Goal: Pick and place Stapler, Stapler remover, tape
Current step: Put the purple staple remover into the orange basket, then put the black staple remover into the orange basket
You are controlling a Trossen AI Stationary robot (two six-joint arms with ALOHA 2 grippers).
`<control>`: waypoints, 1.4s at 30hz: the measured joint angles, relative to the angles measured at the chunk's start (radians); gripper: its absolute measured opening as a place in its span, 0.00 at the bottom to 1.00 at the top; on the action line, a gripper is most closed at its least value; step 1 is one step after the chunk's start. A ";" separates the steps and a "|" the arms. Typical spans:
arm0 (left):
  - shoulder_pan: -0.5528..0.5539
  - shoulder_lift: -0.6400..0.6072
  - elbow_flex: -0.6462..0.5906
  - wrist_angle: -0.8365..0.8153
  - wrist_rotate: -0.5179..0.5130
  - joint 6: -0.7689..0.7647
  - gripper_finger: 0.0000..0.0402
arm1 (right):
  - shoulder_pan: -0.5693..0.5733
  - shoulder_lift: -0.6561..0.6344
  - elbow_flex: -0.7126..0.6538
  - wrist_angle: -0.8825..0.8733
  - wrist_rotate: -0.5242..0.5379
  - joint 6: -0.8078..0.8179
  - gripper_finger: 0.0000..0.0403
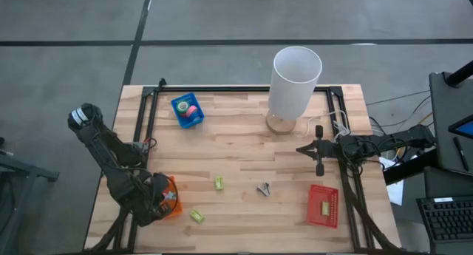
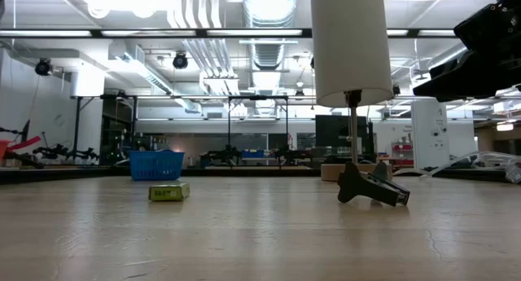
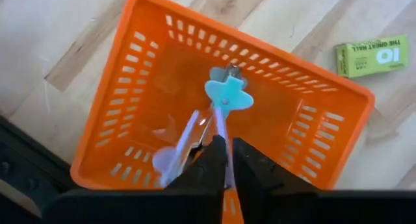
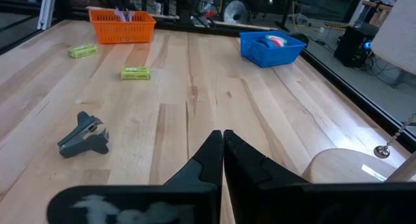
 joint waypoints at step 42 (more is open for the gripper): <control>0.058 0.046 0.068 0.580 -1.198 0.951 0.34 | 0.000 0.000 0.000 0.000 0.000 0.000 0.02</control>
